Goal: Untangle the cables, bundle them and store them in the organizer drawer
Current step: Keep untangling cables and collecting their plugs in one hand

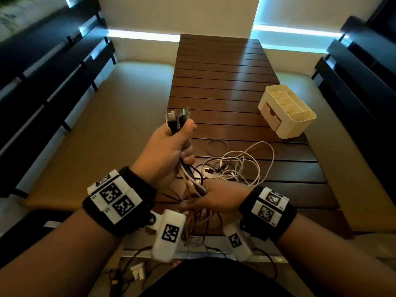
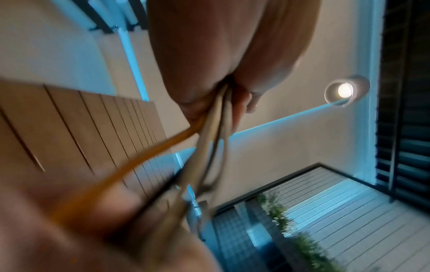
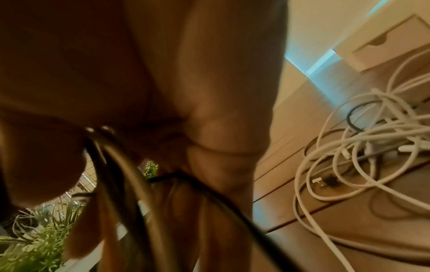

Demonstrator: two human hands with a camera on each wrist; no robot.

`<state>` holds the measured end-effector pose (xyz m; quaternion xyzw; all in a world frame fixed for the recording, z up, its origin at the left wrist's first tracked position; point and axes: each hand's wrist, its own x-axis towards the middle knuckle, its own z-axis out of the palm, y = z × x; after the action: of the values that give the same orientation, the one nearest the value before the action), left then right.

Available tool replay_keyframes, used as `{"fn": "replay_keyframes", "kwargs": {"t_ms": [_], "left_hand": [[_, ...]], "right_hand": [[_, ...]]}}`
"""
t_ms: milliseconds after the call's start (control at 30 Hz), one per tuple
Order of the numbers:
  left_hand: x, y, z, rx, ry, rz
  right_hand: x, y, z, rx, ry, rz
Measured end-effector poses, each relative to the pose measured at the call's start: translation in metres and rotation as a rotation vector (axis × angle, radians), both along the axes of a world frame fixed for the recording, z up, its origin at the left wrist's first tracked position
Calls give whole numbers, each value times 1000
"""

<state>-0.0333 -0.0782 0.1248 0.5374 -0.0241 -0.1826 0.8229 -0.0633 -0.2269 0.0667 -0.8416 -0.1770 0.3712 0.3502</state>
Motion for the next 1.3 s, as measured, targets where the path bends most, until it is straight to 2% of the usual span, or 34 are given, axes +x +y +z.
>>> {"fn": "replay_keyframes", "kwargs": {"t_ms": [167, 267, 367, 433, 500, 567, 700, 800, 900, 1000, 1067, 1133, 1233, 1300], "left_hand": [[11, 7, -15, 140, 3, 1], [11, 3, -19, 102, 44, -36], [10, -3, -20, 101, 9, -48], [10, -5, -21, 122, -21, -31], [10, -4, -24, 134, -35, -4], [8, -1, -30, 138, -22, -10], [-2, 14, -40, 108, 6, -63], [-7, 21, -39, 74, 29, -66], [-8, 16, -32, 61, 31, -83], [-7, 12, -24, 48, 13, -90], [-5, 13, -20, 48, 4, -83], [-3, 14, -18, 53, -5, -73], [-2, 15, -16, 56, -22, -72], [-1, 15, -14, 50, -27, -73]], "right_hand": [[5, -13, 1, -34, 122, -16], [10, -17, -5, -169, -108, -52], [8, -12, -13, 38, -236, -225], [2, -7, -16, 115, -155, -268], [-2, -5, -17, 119, 9, -147], [-3, -11, -12, 95, 96, -46], [8, -48, 4, 107, 116, -169], [16, -70, 12, 149, -42, -289], [24, -79, 12, 169, -243, -491], [32, -80, 4, 149, -349, -629], [36, -81, -5, 49, -396, -610], [39, -81, -15, -62, -433, -520], [41, -77, -31, -177, -383, -351], [44, -74, -41, -221, -406, -311]]}}
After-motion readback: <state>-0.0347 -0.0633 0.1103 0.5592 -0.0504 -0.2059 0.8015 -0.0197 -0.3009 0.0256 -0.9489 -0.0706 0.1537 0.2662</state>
